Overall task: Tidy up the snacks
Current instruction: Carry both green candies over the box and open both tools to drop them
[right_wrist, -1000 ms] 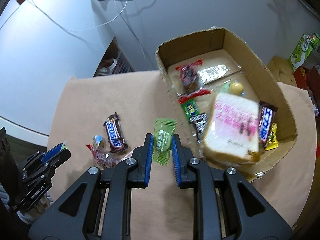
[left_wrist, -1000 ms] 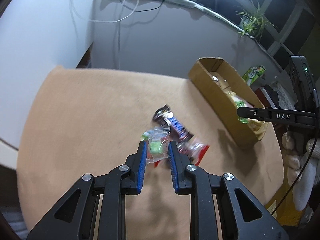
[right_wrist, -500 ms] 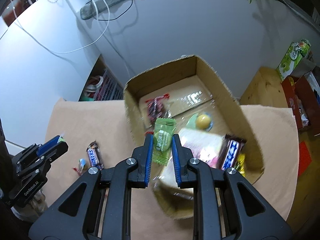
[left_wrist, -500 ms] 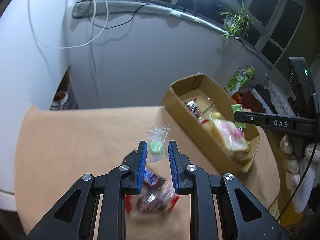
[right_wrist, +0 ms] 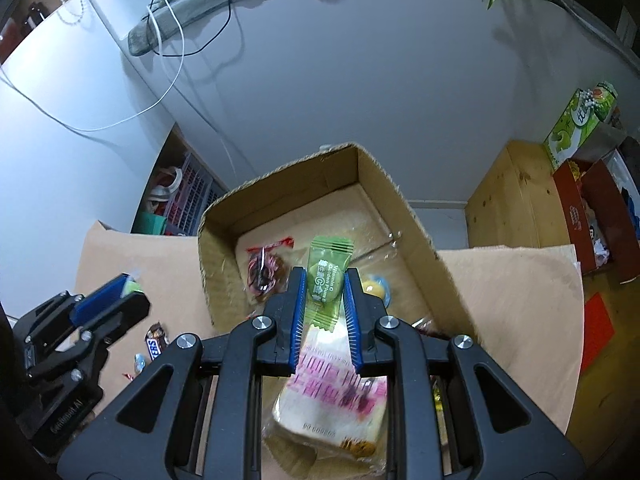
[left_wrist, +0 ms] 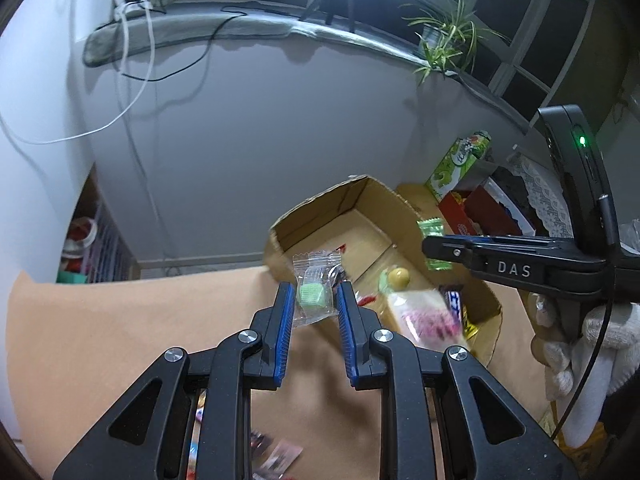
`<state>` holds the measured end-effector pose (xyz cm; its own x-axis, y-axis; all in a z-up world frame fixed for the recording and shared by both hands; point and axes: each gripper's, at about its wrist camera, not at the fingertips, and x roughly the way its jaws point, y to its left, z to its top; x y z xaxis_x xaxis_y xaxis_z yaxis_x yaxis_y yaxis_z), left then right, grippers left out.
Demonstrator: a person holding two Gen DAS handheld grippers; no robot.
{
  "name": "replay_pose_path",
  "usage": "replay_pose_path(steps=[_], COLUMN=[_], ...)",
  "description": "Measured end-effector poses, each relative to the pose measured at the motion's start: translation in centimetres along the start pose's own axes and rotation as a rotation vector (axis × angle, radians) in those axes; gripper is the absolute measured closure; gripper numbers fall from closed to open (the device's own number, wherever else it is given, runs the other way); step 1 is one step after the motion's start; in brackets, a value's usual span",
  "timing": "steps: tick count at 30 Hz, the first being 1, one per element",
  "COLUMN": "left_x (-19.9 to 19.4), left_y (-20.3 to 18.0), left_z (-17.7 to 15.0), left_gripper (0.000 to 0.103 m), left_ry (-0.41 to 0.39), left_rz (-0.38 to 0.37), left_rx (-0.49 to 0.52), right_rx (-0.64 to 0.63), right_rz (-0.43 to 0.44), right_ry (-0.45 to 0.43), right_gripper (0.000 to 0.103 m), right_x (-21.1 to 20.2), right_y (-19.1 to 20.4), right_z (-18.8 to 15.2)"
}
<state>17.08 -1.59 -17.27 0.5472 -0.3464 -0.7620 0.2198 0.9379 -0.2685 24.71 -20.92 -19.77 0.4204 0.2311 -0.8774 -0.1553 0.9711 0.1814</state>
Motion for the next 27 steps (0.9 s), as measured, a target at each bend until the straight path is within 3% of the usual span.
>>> replay_pose_path(steps=[14,15,17,18,19,22,27], left_x=[4.0,4.0,4.1,4.1,4.1,4.0,3.5], left_y=[-2.1,-2.1,-2.2,-2.4,-2.5,-2.5,-2.3], left_z=[1.1,1.1,1.0,1.0,0.9,0.8,0.7], left_gripper=[0.082,0.082,0.081,0.078,0.071,0.063,0.063], left_ry=[0.062,0.067,0.08,0.085,0.089,0.085,0.08], left_rz=[-0.009,-0.015,-0.031,-0.028,-0.024,-0.02,-0.018], left_rx=[0.011,0.009,0.01,0.015,0.021,0.019,0.015], right_rx=[-0.022,-0.026,-0.031,-0.029,-0.027,-0.022,-0.023], right_rz=[0.001,-0.003,-0.014,-0.019,-0.021,-0.021,-0.019], right_ry=[0.039,0.039,0.043,0.04,0.029,0.021,0.016], right_gripper=[0.083,0.082,0.066,0.055,0.052,0.051,0.051], right_x=[2.3,2.3,2.3,2.2,2.0,1.6,1.1], right_y=[-0.1,0.0,0.1,0.1,0.1,0.1,0.3], right_z=[1.4,1.4,1.3,1.3,1.2,1.2,1.0])
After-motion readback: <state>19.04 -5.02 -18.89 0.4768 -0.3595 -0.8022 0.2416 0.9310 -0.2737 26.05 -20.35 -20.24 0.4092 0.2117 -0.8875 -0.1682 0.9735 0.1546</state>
